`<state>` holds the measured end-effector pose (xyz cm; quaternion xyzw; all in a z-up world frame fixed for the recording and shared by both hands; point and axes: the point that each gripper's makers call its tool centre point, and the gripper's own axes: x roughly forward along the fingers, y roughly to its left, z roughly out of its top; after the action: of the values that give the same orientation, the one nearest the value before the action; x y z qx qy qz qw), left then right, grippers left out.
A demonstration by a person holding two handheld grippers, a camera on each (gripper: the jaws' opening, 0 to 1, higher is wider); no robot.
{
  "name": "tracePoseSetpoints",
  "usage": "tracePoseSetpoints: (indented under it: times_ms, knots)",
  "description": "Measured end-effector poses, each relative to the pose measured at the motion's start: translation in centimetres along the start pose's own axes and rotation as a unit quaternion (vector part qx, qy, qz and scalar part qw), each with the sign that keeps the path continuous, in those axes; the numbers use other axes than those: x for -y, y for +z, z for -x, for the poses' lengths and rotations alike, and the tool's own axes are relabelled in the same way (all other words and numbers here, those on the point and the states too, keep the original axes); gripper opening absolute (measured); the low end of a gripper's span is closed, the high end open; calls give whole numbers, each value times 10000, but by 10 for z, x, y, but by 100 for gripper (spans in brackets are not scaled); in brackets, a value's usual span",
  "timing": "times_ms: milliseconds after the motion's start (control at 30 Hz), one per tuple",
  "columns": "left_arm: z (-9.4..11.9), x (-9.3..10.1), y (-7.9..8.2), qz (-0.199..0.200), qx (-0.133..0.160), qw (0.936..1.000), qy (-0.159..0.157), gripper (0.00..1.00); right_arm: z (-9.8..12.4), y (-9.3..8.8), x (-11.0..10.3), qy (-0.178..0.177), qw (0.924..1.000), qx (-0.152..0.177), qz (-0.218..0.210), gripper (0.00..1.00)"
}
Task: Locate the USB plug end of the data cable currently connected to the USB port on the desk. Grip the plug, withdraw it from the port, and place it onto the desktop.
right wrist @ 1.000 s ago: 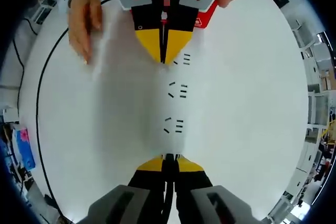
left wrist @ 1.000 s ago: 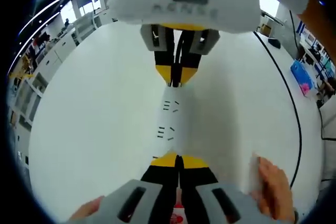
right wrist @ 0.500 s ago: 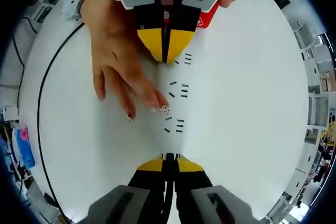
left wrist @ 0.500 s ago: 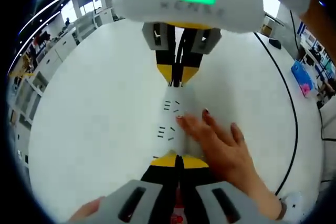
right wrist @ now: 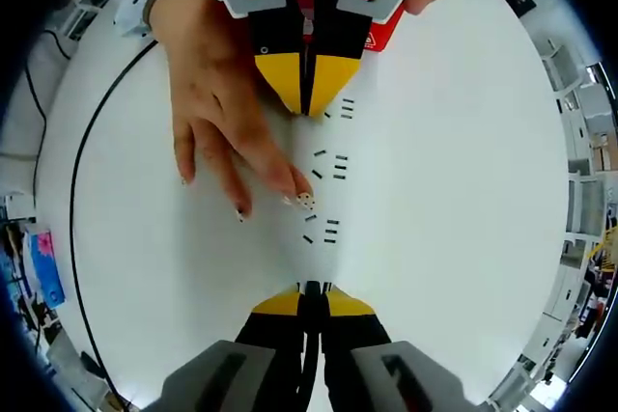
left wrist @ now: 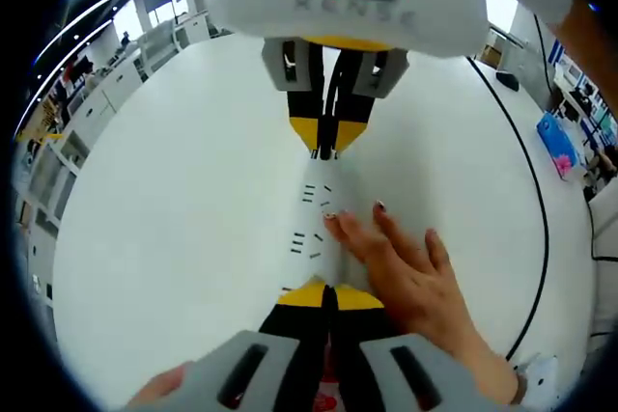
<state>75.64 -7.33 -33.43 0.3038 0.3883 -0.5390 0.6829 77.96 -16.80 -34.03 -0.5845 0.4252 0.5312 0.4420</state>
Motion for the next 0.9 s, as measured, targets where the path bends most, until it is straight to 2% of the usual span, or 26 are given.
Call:
tracePoseSetpoints:
  times_ms: [233, 467, 667, 900]
  knots:
    - [0, 0, 1, 16, 4, 10000, 11, 1, 0, -1, 2, 10, 10000, -44, 15, 8]
    - [1, 0, 1, 29, 8, 10000, 22, 1, 1, 1, 2, 35, 9996, -242, 124, 8]
    - [1, 0, 2, 31, 4, 10000, 21, 1, 4, -1, 2, 14, 10000, -8, -33, 8]
    - [1, 3, 1, 41, 10, 10000, 26, 1, 3, 0, 0, 29, 9999, -117, 74, 8]
